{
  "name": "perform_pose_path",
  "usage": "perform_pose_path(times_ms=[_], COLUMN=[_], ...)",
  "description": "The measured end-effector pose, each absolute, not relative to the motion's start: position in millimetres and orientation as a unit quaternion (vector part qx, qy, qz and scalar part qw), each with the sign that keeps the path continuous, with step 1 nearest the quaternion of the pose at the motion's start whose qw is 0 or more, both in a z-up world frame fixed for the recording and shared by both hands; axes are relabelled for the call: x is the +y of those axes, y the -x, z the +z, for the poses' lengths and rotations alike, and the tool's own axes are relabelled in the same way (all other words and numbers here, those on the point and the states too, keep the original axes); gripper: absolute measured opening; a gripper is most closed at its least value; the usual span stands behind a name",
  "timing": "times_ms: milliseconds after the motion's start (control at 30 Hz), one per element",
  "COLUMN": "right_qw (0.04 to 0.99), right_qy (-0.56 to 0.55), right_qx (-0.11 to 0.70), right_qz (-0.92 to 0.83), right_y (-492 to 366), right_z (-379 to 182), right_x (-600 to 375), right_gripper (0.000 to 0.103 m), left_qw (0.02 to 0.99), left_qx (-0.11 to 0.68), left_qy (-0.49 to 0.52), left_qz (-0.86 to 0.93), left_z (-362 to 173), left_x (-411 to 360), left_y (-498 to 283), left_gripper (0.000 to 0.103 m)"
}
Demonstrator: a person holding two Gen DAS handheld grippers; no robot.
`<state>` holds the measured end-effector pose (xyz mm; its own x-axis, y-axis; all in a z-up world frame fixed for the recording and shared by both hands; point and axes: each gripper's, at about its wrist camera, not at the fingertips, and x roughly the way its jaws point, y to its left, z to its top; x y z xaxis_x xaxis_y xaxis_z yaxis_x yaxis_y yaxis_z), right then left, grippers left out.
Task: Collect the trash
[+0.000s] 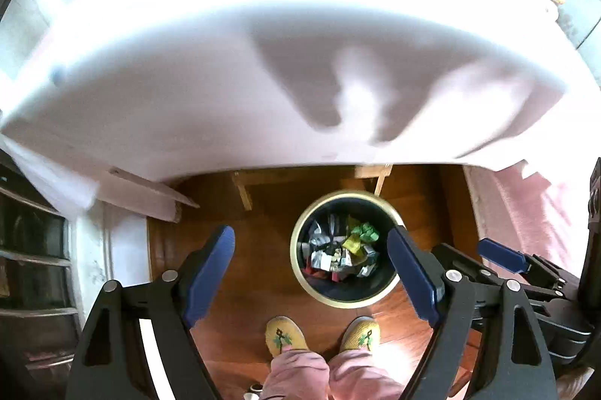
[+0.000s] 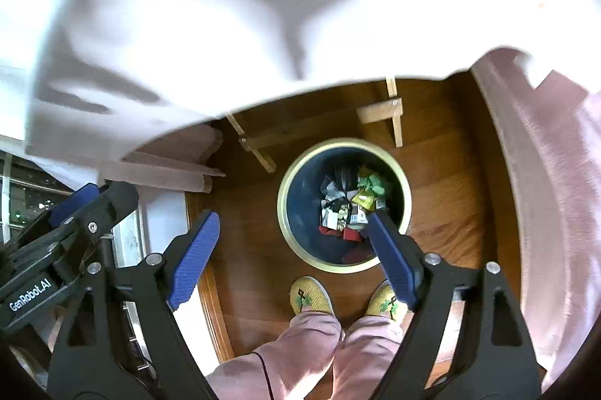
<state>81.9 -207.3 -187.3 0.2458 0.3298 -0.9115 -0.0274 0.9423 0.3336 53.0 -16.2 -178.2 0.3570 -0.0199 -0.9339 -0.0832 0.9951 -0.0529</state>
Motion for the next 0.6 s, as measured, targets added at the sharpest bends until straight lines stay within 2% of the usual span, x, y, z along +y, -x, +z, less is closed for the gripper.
perform_pose_path(times_ms=[600], right_qw=[0.849], right_qy=[-0.07], right_qx=[0.508], right_qz=[0.126], right_y=[-77], right_z=[53], right_x=[-192], right_gripper=[0.08], left_qw=[0.873], left_qx=[0.484], left_qy=[0.043], left_qz=[0.038], left_z=[48], left_x=[3], left_y=[-25], left_gripper=[0.085])
